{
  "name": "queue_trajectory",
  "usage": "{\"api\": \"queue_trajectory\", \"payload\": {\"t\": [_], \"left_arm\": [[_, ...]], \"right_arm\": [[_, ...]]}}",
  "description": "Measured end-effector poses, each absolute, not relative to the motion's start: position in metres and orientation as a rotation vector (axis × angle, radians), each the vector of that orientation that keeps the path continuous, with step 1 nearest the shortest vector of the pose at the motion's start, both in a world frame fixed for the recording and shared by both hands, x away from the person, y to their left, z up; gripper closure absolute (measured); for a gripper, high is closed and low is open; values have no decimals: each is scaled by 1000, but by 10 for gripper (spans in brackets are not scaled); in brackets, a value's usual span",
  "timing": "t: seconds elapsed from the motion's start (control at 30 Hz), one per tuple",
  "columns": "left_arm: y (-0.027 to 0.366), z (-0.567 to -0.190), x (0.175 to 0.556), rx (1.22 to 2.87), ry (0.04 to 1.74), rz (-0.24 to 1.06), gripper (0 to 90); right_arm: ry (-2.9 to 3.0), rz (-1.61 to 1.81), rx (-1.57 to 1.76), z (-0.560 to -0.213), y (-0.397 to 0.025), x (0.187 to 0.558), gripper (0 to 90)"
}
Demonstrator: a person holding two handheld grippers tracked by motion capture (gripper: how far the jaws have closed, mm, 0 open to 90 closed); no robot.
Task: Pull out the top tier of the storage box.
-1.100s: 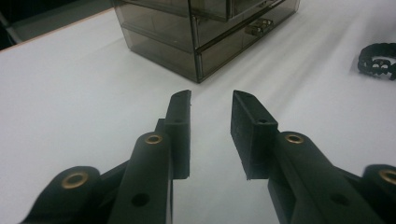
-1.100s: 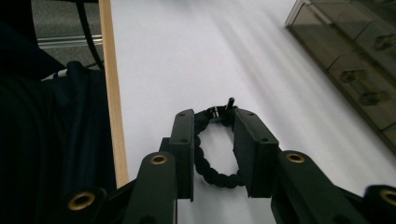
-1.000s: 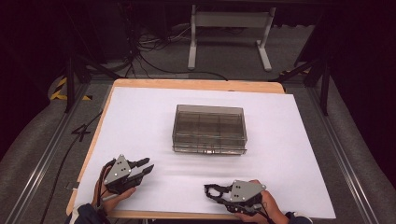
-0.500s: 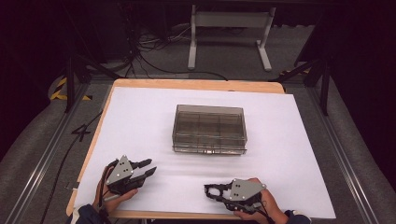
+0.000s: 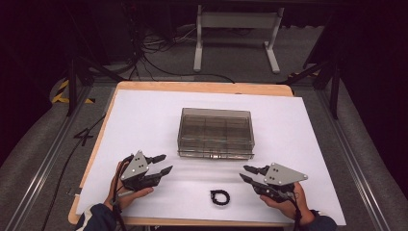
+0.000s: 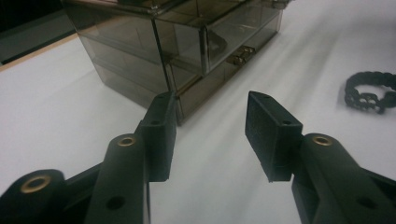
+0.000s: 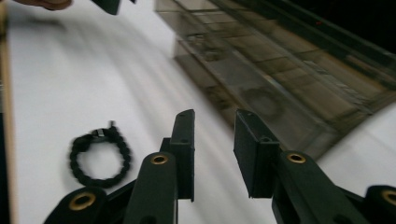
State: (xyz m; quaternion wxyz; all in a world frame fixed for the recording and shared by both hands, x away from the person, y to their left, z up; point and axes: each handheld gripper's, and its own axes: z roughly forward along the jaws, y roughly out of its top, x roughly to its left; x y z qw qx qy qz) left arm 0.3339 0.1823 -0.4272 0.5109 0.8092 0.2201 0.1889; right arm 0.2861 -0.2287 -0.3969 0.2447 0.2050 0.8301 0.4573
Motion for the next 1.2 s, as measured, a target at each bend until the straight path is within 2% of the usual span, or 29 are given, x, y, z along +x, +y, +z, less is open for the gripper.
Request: {"api": "queue_trajectory", "payload": {"t": [0.27, 0.63, 0.83, 0.97, 1.07, 1.2], "left_arm": [[173, -422, 347, 1931, 536, 423, 496], [161, -421, 352, 1960, 516, 444, 526], [156, -422, 352, 1972, 492, 427, 611], [156, -422, 351, 1997, 478, 456, 707], [158, -422, 351, 1991, 483, 459, 742], [161, -420, 350, 1985, 478, 449, 779]], "right_arm": [[2157, 1232, 702, -392, -255, 299, 650], [2197, 1250, 740, -403, -251, 319, 647], [2196, 1272, 734, -404, -250, 321, 682], [2198, 1274, 740, -403, -251, 320, 713], [2197, 1264, 727, -402, -252, 318, 794], [2201, 1267, 709, -401, -254, 317, 837]]}}
